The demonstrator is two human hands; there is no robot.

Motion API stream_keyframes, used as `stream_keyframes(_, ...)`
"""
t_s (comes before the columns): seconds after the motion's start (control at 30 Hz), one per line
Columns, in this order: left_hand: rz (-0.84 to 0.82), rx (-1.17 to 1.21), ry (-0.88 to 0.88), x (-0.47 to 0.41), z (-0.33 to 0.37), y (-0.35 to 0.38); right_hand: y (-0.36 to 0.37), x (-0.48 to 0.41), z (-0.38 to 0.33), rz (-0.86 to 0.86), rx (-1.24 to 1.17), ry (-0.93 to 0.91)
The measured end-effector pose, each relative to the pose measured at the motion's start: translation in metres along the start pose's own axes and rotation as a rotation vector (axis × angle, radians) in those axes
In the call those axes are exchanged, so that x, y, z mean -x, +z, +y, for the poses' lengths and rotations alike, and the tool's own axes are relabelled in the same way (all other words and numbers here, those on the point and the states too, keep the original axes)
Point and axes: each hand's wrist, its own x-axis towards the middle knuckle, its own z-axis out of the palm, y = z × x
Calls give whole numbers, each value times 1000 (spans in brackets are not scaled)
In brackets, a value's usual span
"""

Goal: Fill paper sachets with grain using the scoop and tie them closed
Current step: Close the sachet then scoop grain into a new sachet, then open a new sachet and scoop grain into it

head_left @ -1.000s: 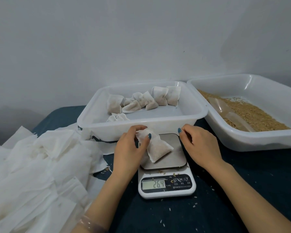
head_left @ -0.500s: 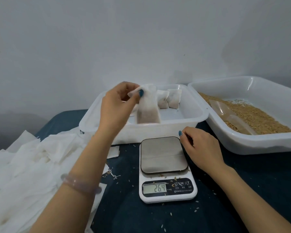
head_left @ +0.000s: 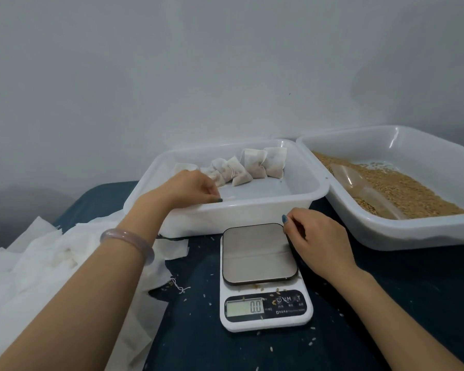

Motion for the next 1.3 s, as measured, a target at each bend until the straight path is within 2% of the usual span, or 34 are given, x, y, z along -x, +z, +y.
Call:
stream_keyframes(0.03,42,6,8,3,0,-2,0,0,0,-1,1,3)
stream_keyframes(0.13,311,127,103,29,10,-9,0,-1,1,-3,-1,16)
stream_keyframes(0.17,320,191,137,41,14,-12,0,-1,1,-5,2,17)
stream_keyframes(0.2,246,257,160,55,18,-15,0,-1,1,-9,3,16)
stream_keyframes(0.27,-53,293,125,78,22,-14,-1,0,0,-16,-6,16)
stream_keyframes(0.33,-235,22,36,88,16,2,-1,0,-1,-19,-15,17)
stream_keyframes(0.4,-229,-317,-71,89,7,24,-2,0,-2,-24,-11,15)
stream_keyframes(0.47,-167,-516,-153,88,-3,48,-2,0,-2,-26,-10,14)
stream_keyframes(0.6,14,-685,-266,87,-16,72,-1,0,0,-21,-15,20)
stream_keyframes(0.7,64,-742,-263,89,-20,75,0,1,0,-25,-13,22)
stream_keyframes(0.83,235,-627,-239,91,-13,72,0,0,0,-23,-15,21)
stream_keyframes(0.97,471,-289,-189,106,-2,66,-2,0,-2,-26,-7,14)
stream_keyframes(1.13,468,-182,-221,124,1,54,-3,1,-2,-27,-3,10)
stream_keyframes(1.3,707,261,-117,138,10,42,-4,-1,-5,-8,-26,-5)
